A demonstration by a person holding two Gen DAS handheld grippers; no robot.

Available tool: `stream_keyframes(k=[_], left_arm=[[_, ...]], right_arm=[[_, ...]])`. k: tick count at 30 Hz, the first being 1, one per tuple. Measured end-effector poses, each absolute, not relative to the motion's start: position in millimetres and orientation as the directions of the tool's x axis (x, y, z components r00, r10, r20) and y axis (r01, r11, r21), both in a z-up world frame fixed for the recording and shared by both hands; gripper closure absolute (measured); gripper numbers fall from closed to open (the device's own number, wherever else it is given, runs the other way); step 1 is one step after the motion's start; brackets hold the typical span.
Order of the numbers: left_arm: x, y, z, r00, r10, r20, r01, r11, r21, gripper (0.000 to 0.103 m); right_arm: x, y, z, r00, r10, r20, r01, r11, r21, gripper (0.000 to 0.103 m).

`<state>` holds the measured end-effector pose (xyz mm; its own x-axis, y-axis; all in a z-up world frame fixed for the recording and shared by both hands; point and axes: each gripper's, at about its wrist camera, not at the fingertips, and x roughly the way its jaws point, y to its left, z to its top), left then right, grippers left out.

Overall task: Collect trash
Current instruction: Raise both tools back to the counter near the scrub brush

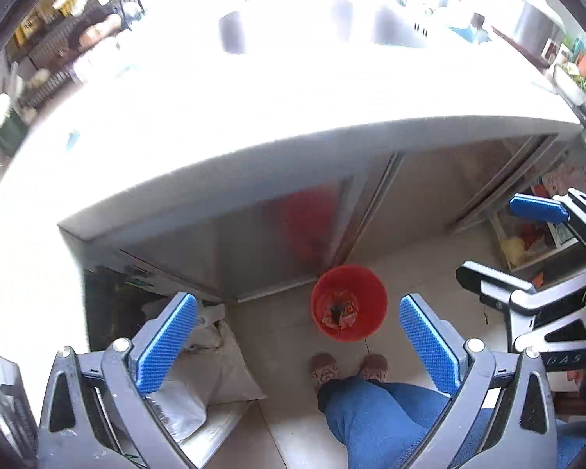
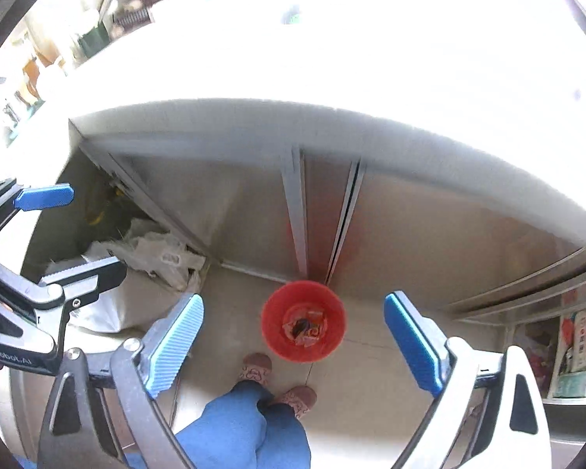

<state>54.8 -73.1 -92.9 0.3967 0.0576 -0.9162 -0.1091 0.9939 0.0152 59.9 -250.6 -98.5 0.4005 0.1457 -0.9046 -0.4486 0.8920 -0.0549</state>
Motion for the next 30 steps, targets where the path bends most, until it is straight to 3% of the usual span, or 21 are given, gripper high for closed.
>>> stream_keyframes(k=[14, 30], left_arm=[[69.0, -33.8, -19.8, 0.473, 0.149, -0.868, -0.234, 0.972, 0.040, 0.000], [159.5, 130.7, -3.0, 0.447, 0.184, -0.875, -0.279, 0.959, 0.059, 0.000]], right_arm=[[81.9, -222.2, -31.1, 0.484, 0.192, -0.854, -0.489, 0.869, -0.082, 0.001], [203.8, -95.3, -19.8, 0.448, 0.220, -0.867, -0.564, 0.822, -0.082, 0.001]])
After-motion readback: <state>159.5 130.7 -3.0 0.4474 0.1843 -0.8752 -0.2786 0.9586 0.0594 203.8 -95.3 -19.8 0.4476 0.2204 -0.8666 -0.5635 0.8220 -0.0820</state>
